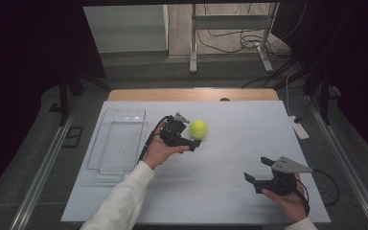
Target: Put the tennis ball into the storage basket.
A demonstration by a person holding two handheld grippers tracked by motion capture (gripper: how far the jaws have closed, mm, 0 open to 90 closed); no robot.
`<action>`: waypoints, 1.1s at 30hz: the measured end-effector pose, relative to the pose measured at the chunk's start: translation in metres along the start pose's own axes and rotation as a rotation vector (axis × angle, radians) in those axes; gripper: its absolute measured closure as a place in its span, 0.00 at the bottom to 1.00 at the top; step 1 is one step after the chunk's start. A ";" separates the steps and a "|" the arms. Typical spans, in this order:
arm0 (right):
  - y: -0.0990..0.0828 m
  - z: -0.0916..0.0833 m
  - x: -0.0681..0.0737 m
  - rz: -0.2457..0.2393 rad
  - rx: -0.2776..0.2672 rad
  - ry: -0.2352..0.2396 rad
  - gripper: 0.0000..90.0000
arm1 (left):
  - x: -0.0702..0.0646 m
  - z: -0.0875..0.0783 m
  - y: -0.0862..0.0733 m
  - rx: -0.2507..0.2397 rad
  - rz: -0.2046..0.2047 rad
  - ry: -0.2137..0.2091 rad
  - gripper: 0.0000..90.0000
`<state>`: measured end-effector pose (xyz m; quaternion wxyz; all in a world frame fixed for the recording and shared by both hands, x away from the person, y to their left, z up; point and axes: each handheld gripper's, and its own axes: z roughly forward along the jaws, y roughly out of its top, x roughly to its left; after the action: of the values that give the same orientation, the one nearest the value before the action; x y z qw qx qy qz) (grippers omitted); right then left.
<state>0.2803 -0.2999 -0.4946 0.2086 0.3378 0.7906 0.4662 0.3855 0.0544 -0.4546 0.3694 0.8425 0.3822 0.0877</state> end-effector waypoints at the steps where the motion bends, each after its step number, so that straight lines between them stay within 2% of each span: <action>1: 0.000 0.000 0.000 0.001 0.000 0.000 0.13 | 0.000 0.001 0.000 0.000 -0.004 0.001 0.11; 13: 0.000 0.001 0.000 -0.001 0.002 0.000 0.13 | 0.006 0.008 0.011 0.026 -0.002 0.020 0.09; 33: 0.000 0.002 -0.001 0.002 0.001 0.005 0.13 | 0.015 0.020 0.026 0.055 -0.006 0.016 0.09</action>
<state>0.2822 -0.2999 -0.4956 0.2059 0.3372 0.7911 0.4670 0.4202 0.0426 -0.4531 0.3432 0.8505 0.3899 0.0826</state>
